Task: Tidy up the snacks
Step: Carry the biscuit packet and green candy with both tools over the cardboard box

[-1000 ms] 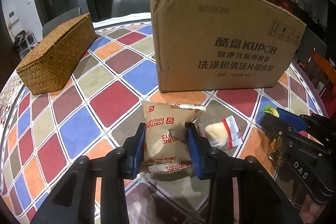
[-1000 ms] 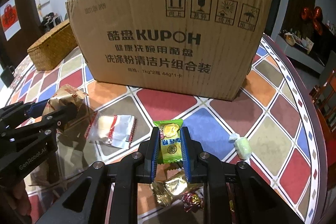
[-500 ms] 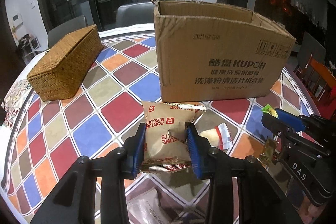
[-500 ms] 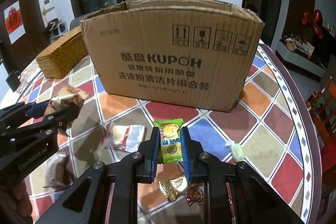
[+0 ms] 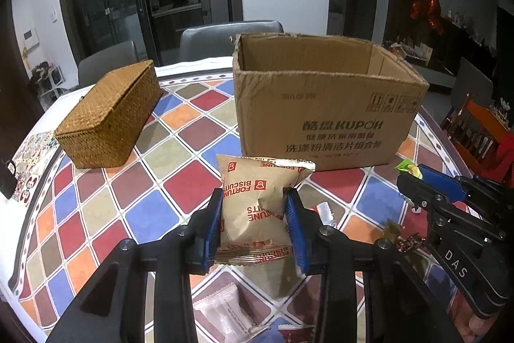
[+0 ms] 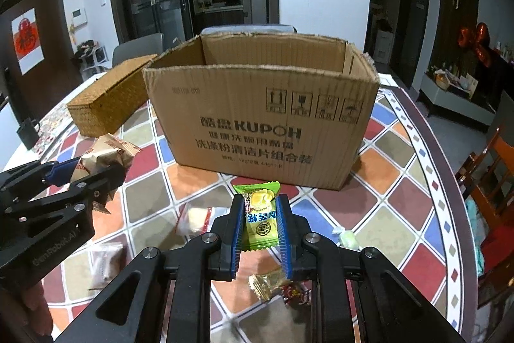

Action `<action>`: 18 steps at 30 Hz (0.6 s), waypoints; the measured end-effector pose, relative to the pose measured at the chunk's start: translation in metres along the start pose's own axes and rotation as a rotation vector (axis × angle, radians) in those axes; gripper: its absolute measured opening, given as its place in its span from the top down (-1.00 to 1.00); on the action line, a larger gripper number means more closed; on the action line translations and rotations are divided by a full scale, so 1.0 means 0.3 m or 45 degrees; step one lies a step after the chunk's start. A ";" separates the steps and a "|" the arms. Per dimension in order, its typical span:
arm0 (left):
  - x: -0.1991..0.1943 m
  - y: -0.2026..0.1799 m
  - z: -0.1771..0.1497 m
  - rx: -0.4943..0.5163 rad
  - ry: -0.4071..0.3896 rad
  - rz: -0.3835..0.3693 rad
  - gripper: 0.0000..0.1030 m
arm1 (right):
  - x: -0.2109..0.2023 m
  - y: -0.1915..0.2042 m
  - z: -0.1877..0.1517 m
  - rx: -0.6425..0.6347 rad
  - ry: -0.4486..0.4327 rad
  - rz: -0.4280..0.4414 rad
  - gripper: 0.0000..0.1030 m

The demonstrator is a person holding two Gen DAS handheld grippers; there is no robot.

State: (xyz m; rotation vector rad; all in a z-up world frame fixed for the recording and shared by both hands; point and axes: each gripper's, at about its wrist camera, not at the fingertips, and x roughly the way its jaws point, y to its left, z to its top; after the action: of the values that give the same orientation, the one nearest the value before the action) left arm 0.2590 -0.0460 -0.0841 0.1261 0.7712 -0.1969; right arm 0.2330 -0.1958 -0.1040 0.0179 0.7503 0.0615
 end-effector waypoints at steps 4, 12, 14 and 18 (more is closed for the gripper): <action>-0.029 -0.006 0.012 -0.001 -0.021 -0.003 0.27 | -0.032 -0.003 0.014 -0.002 -0.023 -0.002 0.59; -0.080 -0.014 0.037 -0.001 -0.063 -0.003 0.27 | -0.092 0.002 0.040 -0.010 -0.067 -0.005 0.59; -0.091 -0.016 0.044 -0.001 -0.072 -0.005 0.27 | -0.106 -0.002 0.048 -0.005 -0.074 -0.003 0.59; -0.106 -0.015 0.055 -0.007 -0.087 -0.007 0.27 | -0.127 -0.003 0.059 -0.004 -0.087 -0.005 0.59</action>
State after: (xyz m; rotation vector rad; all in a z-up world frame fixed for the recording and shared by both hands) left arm 0.2470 -0.0493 -0.0502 0.1114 0.7040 -0.2037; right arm 0.2171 -0.1989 -0.0652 0.0154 0.6820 0.0579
